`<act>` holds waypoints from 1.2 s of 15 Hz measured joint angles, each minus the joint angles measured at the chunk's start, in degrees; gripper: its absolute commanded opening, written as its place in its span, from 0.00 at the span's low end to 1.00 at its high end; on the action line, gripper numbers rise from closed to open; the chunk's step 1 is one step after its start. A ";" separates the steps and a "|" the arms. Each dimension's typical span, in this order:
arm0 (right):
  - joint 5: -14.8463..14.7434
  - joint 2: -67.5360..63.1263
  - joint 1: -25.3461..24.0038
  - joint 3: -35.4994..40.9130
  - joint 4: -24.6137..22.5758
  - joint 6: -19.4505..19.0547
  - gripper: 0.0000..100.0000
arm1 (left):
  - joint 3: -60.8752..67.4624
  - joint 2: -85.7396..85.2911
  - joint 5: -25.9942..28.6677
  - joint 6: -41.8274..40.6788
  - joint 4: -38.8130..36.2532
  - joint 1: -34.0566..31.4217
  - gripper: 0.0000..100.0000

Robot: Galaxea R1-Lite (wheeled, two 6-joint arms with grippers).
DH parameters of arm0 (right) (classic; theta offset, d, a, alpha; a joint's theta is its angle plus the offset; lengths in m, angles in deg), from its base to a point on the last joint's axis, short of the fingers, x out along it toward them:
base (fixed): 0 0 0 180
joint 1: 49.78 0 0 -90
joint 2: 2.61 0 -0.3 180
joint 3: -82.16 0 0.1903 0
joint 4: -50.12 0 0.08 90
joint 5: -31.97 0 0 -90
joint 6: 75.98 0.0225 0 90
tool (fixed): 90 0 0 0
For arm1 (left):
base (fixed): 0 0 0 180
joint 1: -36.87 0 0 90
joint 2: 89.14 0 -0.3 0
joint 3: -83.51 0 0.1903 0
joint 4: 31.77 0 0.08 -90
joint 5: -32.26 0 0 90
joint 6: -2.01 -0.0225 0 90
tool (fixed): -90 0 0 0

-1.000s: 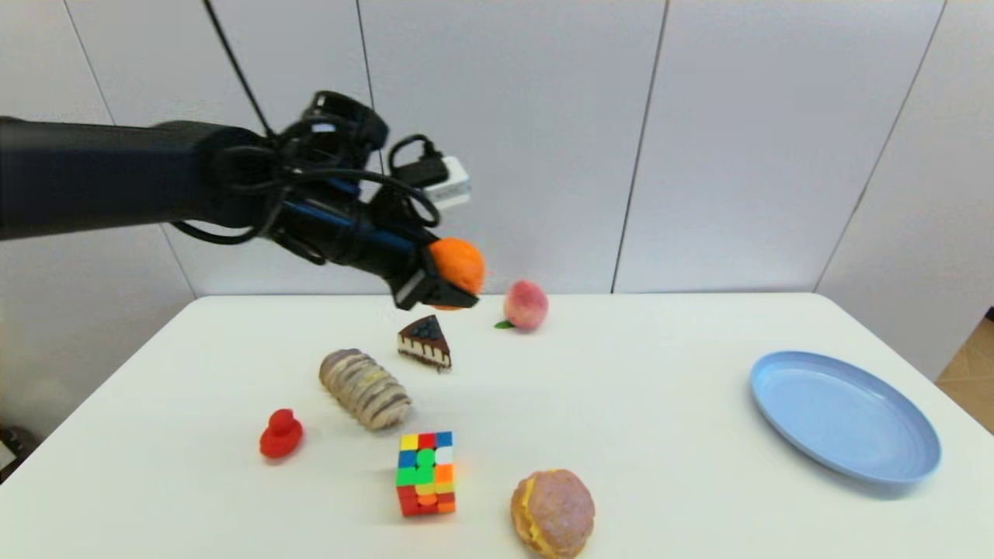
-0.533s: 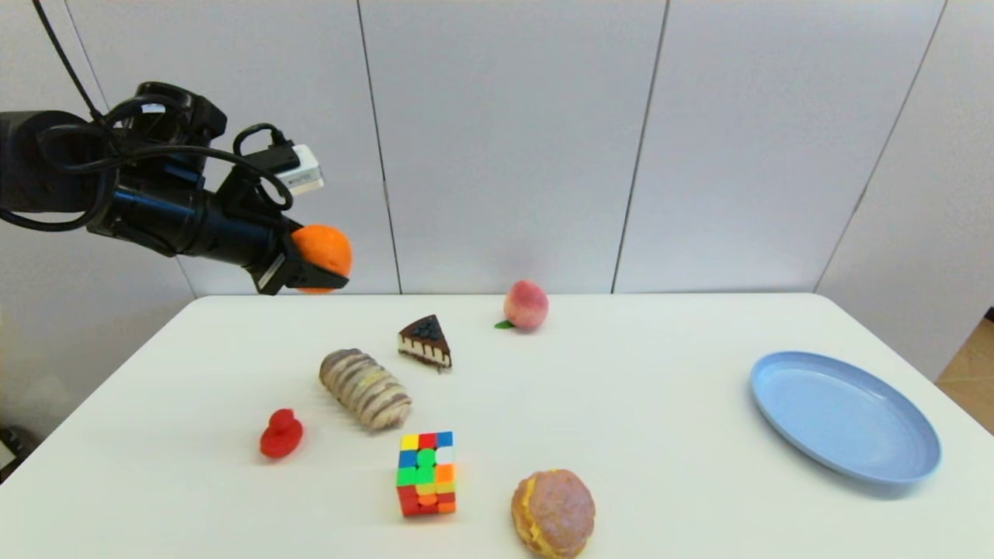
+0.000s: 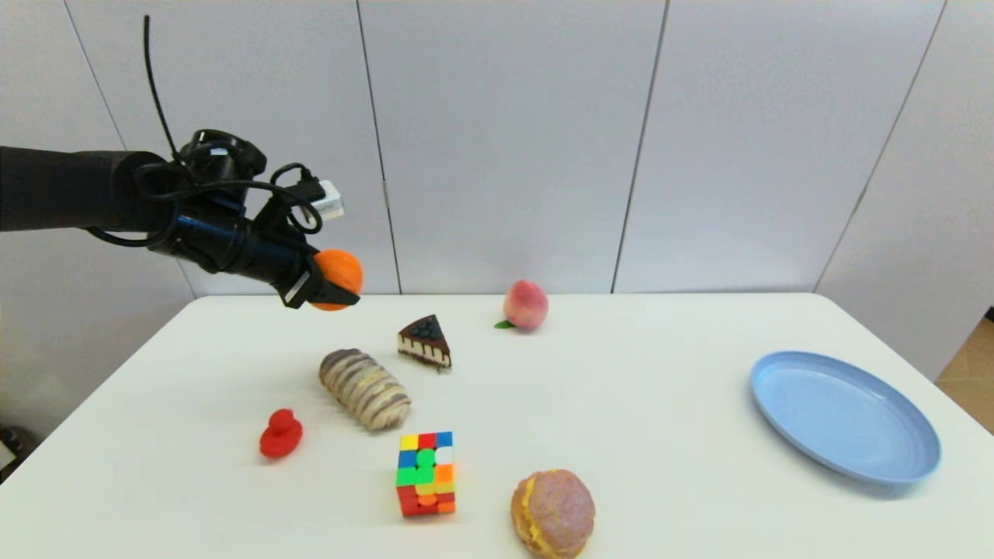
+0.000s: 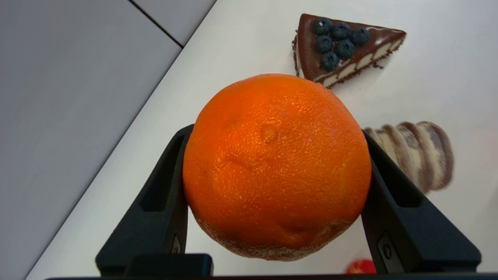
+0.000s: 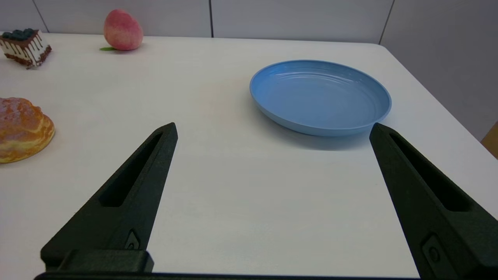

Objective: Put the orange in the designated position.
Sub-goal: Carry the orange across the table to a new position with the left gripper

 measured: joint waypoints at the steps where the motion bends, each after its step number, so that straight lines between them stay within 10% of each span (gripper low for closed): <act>1: 0.01 0.00 0.00 0.00 0.02 0.01 1.00 | -1.62 1.90 0.59 -0.02 -0.02 0.15 0.00; 18: 0.00 0.00 0.00 0.00 0.00 0.04 1.00 | -15.90 21.55 1.22 -0.02 0.06 1.30 0.00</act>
